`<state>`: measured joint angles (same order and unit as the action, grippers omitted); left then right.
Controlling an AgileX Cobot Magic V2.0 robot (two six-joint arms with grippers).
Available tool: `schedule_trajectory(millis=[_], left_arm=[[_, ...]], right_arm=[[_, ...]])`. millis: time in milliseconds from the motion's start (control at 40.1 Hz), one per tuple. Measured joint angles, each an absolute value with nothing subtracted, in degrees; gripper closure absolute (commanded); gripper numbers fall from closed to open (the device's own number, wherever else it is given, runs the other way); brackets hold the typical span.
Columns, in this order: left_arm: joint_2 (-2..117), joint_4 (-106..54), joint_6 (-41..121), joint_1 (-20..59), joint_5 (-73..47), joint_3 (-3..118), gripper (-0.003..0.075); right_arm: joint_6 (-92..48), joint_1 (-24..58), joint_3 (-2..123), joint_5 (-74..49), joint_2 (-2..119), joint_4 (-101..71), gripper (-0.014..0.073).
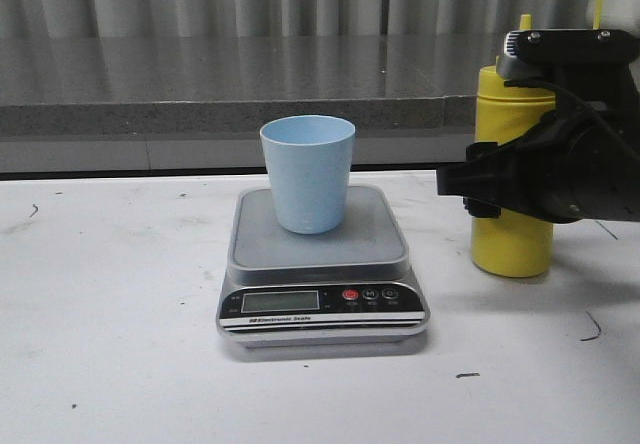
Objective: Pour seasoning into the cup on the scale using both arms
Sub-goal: 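Lower the yellow bottle onto the table beside the scale, then open the right gripper and withdraw it from the bottle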
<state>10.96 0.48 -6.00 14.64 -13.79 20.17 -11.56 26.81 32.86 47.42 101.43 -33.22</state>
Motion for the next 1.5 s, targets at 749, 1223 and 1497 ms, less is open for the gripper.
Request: schedule_trajectory(millis=[749,1223,1497], left_arm=[[11.0,0.5,-6.0,14.6,-13.8,20.2,0.0740],[11.0,0.5,-6.0,14.6,-13.8,20.2,0.0740],[11.0,0.5,-6.0,14.6,-13.8,20.2,0.0740]], right_arm=[[-11.6,28.2,28.6,49.6,96.8,-33.4,-0.0001],[-11.6,34.3,14.0,57.5,80.3,-33.8,0.0002],[-13.5,34.3,11.0,52.2,67.5,-37.5,0.0042]])
